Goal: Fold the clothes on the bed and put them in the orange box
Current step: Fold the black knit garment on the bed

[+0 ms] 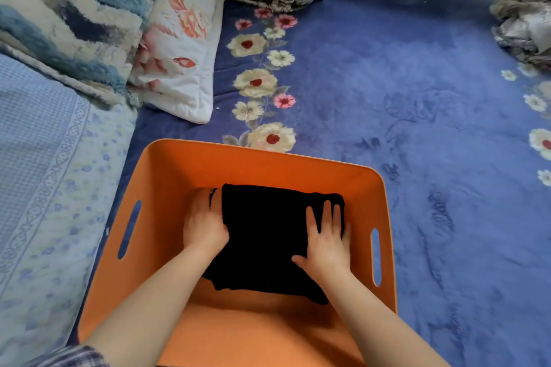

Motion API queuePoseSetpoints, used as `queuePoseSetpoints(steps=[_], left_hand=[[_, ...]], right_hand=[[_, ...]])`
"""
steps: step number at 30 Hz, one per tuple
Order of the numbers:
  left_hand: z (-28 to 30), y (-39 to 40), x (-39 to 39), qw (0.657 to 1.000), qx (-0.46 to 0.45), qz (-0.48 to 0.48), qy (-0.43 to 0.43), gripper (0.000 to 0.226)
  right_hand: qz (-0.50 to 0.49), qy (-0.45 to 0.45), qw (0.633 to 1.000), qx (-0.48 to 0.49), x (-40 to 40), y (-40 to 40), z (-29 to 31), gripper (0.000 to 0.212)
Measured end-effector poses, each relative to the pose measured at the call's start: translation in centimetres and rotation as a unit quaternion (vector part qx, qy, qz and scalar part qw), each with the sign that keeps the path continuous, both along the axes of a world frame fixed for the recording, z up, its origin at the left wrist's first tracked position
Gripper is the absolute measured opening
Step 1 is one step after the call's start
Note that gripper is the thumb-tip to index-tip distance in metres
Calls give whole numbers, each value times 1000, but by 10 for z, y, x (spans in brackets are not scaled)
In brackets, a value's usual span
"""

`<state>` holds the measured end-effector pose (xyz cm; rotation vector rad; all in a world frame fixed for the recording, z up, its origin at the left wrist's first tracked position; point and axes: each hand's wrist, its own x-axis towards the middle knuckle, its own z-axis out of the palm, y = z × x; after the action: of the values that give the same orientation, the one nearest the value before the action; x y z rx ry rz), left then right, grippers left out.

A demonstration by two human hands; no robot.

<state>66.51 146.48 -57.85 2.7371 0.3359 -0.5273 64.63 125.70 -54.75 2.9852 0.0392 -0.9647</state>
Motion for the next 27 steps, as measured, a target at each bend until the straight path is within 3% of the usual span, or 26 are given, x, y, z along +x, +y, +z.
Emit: queuePoseSetpoints(steps=[2,5,8,11,13,18,23,27], left_hand=[[-6,-7,4,989,-15,-133,-56,66],[-22,-14,9,965,56,-250,58,77],[-40,-14,14,937,142,-299,109,88],[-57,-8,20,934,157,-302,105,89],[-70,-8,23,936,139,-319,41,90],[-75,-8,25,931,145,-324,82,93],[-44,-22,28,912,202,-317,166,88],[4,-32,30,927,194,-292,132,71]], right_hand=[[18,54,998,-22,1,0,-13,113],[-26,91,996,0,-5,-4,-32,122],[-53,101,993,13,-10,-7,-45,124],[-58,88,994,22,-6,-7,-59,123],[-58,88,994,19,-4,-7,-68,120],[-50,107,993,20,-4,-8,-73,117],[-22,159,987,2,3,-11,-53,115],[20,140,990,5,10,-17,-14,85]])
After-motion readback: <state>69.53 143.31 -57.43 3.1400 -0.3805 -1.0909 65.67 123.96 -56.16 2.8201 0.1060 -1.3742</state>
